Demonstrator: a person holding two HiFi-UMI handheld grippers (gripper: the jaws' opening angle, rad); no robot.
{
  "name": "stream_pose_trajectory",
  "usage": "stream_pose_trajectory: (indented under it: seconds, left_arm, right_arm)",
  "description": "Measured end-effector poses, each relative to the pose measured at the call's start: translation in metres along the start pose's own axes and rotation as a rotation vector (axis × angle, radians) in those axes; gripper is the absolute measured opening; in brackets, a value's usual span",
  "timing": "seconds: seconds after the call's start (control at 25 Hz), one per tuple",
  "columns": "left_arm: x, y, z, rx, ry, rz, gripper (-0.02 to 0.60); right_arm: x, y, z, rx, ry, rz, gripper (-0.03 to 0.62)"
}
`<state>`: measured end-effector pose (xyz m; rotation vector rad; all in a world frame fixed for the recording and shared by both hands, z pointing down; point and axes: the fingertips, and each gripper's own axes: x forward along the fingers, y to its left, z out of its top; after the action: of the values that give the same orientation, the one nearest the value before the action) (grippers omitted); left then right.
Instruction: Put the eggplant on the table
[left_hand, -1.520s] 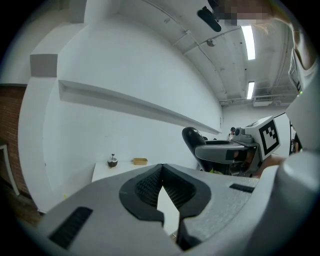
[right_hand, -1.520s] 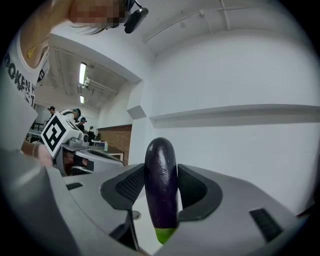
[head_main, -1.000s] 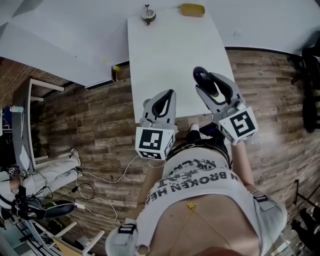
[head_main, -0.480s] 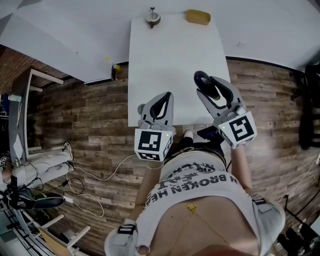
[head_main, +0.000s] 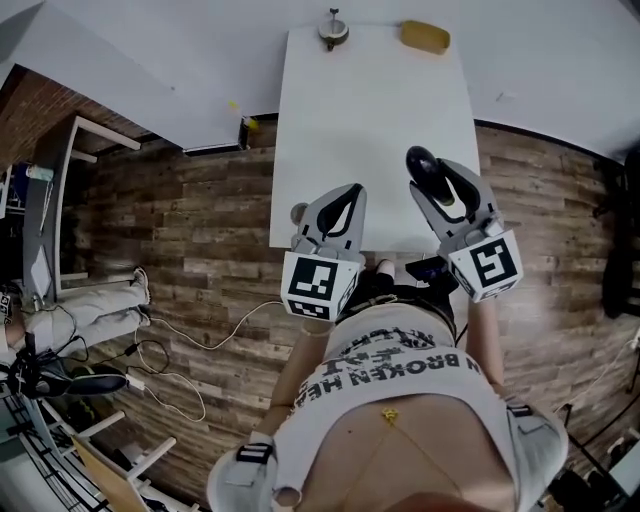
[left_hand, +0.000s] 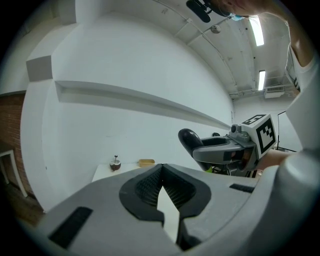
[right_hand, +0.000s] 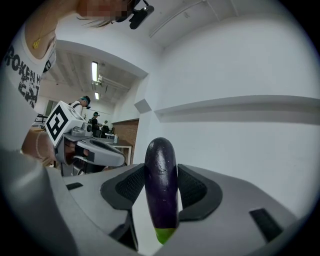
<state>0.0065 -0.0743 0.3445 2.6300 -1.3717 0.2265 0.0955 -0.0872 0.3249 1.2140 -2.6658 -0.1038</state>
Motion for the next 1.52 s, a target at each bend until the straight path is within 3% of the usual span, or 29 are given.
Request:
stream_pose_trajectory:
  seconds: [0.4, 0.96, 1.24, 1.52]
  left_arm:
    - [0.013, 0.037, 0.016, 0.020, -0.014, -0.093, 0.005]
    - [0.004, 0.089, 0.012, 0.037, -0.041, -0.192, 0.005]
    - [0.003, 0.101, 0.002, 0.031, -0.031, -0.218, 0.005]
    - [0.019, 0.091, 0.002, 0.026, -0.023, -0.210, 0.005]
  right_arm:
    - [0.032, 0.012, 0.012, 0.028, 0.005, -0.057, 0.204]
    - [0.088, 0.052, 0.013, 0.035, 0.029, -0.098, 0.204]
    - [0.098, 0.061, 0.003, 0.039, 0.054, -0.119, 0.204]
    - [0.090, 0.038, -0.002, 0.046, 0.055, -0.127, 0.204]
